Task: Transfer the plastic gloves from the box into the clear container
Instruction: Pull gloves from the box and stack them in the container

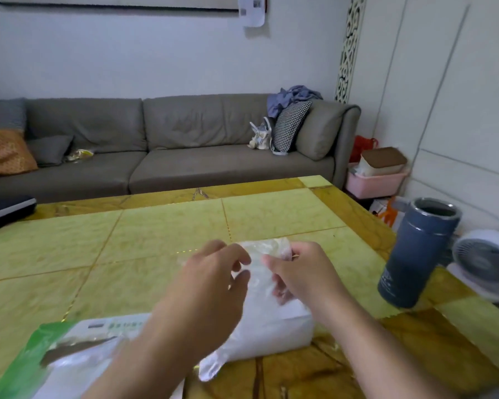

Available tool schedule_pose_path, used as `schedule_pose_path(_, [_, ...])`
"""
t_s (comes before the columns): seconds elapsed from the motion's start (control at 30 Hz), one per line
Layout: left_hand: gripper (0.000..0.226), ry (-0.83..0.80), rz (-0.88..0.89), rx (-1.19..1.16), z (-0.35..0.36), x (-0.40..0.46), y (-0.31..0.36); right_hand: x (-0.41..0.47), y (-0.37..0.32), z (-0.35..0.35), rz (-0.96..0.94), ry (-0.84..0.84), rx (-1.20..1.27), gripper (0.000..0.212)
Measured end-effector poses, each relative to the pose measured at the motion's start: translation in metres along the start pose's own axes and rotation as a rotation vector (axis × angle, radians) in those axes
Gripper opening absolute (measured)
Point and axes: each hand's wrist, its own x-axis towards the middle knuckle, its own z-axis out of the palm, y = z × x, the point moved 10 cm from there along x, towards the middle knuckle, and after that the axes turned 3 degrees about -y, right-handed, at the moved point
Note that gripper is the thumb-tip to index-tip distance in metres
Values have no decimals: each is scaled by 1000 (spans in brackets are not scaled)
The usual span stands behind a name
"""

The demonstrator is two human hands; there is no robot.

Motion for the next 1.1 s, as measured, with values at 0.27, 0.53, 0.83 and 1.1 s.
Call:
schedule_pose_path(0.27, [44,-485,-221,195,94,1,-43,5,-2,-21,-100,119,-569,38])
schedule_pose_path(0.53, [55,-773,-299,254,112,5,-49,-2,-8,-17,-71,112,-917,22])
schedule_pose_path(0.83, [28,-682,-284,273,117,15,-46,-28,-26,42,-231,-221,-931,15])
schedule_pose_path(1.1, [51,-558,-139,482,86,18,-31,-5,17,58,26,-456,-1142,53])
